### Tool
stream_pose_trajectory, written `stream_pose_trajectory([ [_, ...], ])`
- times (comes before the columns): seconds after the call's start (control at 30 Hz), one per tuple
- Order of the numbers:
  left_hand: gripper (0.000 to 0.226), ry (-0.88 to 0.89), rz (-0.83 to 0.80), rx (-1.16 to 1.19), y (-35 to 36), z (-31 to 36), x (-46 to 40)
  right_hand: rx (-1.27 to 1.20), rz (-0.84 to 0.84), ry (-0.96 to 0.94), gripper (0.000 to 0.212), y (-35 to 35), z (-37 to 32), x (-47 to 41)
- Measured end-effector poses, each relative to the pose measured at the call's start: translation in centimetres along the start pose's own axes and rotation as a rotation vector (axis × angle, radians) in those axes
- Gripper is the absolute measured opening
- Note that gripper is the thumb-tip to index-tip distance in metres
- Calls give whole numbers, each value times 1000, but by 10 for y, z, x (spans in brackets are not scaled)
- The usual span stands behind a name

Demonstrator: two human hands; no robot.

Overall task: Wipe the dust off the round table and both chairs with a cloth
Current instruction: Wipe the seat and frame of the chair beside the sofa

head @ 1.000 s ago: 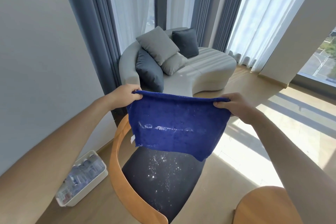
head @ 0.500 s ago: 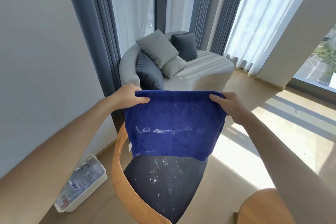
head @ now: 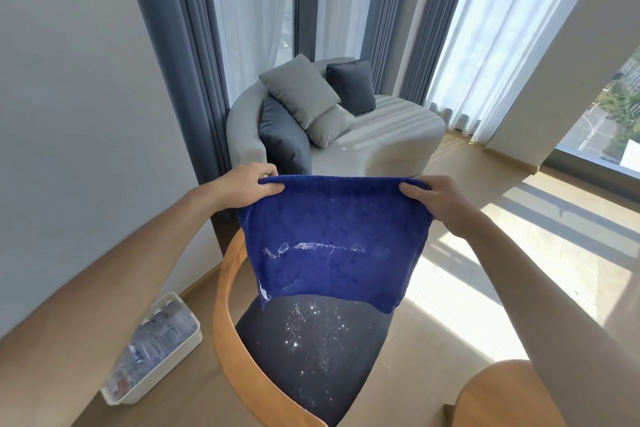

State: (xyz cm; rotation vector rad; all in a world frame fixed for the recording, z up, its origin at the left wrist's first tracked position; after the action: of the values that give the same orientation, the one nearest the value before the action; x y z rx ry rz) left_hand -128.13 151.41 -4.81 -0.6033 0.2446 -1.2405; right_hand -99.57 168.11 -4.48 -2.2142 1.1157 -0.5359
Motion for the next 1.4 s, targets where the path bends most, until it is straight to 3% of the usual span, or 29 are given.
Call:
stream_pose_trajectory([
  [0.13, 20, 22, -40, 19, -2, 5, -1, -6, -37, 6, 11, -3, 2, -1],
  [0.4, 18, 7, -47, 4, 2, 1, -3, 17, -112, 25, 14, -3, 9, -1],
  [0.73, 36, -61, 184, -62, 3, 12, -14, 27, 63, 101, 29, 2, 5, -9],
  [0.83, 24, -189, 190, 59, 21, 20, -17, 24, 90, 134, 27, 16, -8, -9],
  [0.93, 23, -287, 167, 430, 49, 29, -16, 69, 57, 69, 29, 38, -32, -4],
  [1.03, 18, -344, 43, 764, 80, 45, -15, 111, -5, -57, 34, 58, -62, 0],
  [1.2, 28, -287, -66, 857, 74, 69, -14, 275, -171, -232, 43, 65, -89, 7],
  [1.3, 30, -254, -158, 846, 72, 77, -10, 321, -100, -241, 25, 57, -84, 4],
  [1.4, 30, -171, -57, 743, 66, 75, -15, 251, -27, -234, 15, 49, -80, 2],
])
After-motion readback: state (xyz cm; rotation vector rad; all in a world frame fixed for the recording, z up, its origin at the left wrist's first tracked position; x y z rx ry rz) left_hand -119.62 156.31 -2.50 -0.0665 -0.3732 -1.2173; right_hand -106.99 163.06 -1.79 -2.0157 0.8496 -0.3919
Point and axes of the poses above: each hand's wrist, its own x-axis away from the middle knuckle, its own y-axis out of the palm, z = x × y, the point moved 6 cm from there along -x, towards the middle knuckle, and after that the axes turned 15 degrees about x, right-handed, at the moved point
